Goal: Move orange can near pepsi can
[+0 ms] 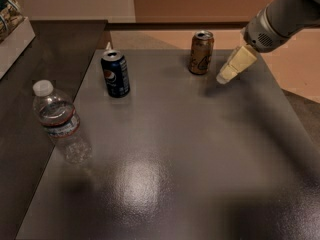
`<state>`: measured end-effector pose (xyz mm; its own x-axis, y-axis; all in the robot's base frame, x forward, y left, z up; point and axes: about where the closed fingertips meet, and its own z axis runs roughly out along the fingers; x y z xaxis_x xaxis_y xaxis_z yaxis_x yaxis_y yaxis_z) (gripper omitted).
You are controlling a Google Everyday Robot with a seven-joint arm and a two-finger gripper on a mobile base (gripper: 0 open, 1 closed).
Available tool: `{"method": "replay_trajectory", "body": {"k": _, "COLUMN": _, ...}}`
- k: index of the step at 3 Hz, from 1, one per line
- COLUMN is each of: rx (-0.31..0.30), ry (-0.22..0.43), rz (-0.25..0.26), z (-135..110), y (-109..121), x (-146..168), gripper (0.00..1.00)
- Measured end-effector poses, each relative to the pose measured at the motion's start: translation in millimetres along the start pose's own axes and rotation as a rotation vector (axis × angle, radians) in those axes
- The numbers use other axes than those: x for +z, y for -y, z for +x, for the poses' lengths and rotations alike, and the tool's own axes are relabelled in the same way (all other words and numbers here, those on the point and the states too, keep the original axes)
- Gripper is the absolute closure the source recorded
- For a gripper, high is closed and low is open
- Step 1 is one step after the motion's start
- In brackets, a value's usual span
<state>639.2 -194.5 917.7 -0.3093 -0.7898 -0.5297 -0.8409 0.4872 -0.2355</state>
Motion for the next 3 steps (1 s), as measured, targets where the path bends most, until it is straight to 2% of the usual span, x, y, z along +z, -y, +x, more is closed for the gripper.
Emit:
{"method": "replay_trajectory", "body": {"k": 2, "rx": 0.135, "ry": 0.145, "rz": -0.008, "z": -12.9, "y": 46.9, "x": 61.2, "gripper": 0.00}}
{"method": "replay_trajectory", "body": {"k": 3, "rx": 0.170, "ry": 0.212, "rz": -0.047, "z": -23.6, "y": 52.3, "x": 78.6, "gripper": 0.00}}
